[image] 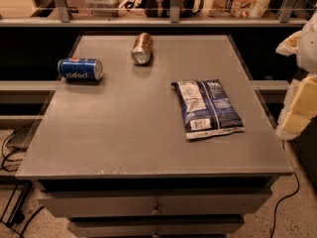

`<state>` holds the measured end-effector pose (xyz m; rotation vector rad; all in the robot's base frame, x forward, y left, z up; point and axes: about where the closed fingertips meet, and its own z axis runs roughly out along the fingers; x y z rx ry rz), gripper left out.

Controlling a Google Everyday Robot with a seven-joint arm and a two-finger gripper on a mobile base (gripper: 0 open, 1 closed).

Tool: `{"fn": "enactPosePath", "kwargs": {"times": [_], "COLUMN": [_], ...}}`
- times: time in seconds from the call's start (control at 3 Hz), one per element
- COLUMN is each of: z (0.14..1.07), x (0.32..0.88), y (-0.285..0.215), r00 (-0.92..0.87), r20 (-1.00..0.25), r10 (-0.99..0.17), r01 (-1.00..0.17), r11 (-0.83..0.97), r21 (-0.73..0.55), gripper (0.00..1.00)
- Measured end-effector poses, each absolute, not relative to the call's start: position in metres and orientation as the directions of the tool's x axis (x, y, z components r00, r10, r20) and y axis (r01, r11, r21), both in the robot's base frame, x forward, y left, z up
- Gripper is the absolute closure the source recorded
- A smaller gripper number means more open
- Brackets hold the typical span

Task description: Place pepsi can upright

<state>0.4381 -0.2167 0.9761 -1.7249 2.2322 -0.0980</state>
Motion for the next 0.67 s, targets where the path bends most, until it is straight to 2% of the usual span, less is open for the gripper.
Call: {"fn": "enactPosePath", "kwargs": {"times": [0.33,0.67], "z": [0.978,0.983], "x": [0.439,0.449], "y": [-0.215,-0.193], "r00": [-0.216,-0.144], "r20": [-0.213,-0.250], "r10": [-0.953,-0.957], "r01": [-0.931,-0.944], "r11": [0.267,0.209], "r21": [-0.250,-0.255], "gripper": [0.00,0.00]}}
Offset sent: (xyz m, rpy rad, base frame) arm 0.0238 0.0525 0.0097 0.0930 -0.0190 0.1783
